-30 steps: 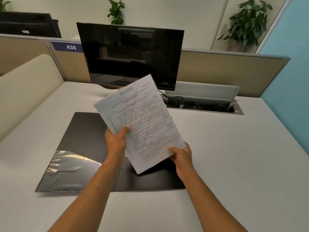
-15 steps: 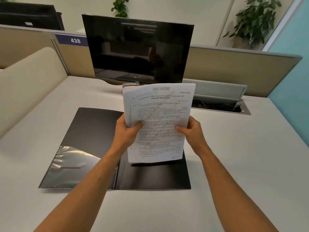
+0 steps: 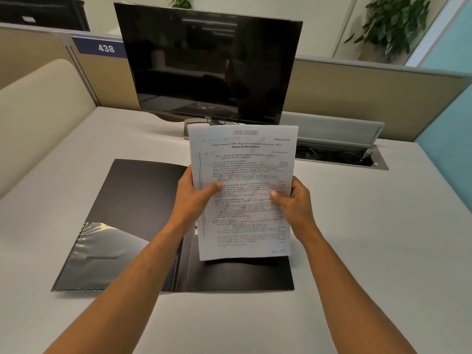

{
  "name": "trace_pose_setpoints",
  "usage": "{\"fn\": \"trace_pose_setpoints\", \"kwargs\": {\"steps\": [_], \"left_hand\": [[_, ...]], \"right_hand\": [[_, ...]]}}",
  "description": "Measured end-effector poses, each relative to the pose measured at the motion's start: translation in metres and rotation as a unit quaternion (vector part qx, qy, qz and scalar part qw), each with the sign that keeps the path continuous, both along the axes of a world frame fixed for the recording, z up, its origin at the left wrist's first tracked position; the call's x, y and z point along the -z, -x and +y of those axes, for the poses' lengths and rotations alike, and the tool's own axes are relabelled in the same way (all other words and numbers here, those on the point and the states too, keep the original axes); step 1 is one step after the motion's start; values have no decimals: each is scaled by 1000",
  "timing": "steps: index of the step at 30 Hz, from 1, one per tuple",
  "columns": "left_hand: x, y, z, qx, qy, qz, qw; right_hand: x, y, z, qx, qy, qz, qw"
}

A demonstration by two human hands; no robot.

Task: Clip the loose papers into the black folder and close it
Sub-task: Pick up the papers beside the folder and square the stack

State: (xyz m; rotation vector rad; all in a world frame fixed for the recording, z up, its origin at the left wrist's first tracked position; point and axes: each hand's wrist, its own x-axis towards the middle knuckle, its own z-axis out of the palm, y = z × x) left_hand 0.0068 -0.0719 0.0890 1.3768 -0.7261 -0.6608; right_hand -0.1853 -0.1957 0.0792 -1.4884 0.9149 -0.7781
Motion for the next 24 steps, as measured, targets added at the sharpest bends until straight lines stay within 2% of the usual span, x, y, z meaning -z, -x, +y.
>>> {"fn": "trace_pose_setpoints", "kwargs": {"steps": [4, 9, 11, 13, 15, 16, 18, 24], "left_hand": [[15, -17, 2, -22, -35, -1, 999], [60, -35, 13, -120, -154, -162, 967], [75, -43, 19, -113, -188, -279, 935], [92, -52, 23, -73, -223, -417, 878], [111, -60, 26, -43, -279, -490, 825], [118, -61, 28, -35, -301, -499, 812], [125, -58, 29, -27, -317, -498, 807], [127, -48, 22, -1, -300, -466, 832]], "right_hand": [[4, 3, -7, 13, -90, -21, 996], [20, 6, -14, 34, -188, -4, 982], [30, 7, -16, 44, -211, 12, 976], [39, 7, -19, 54, -226, 28, 972], [46, 6, -21, 63, -233, 43, 969], [49, 5, -22, 65, -235, 51, 969], [53, 3, -23, 64, -234, 70, 968], [61, 5, -28, 80, -238, 96, 963]]}}
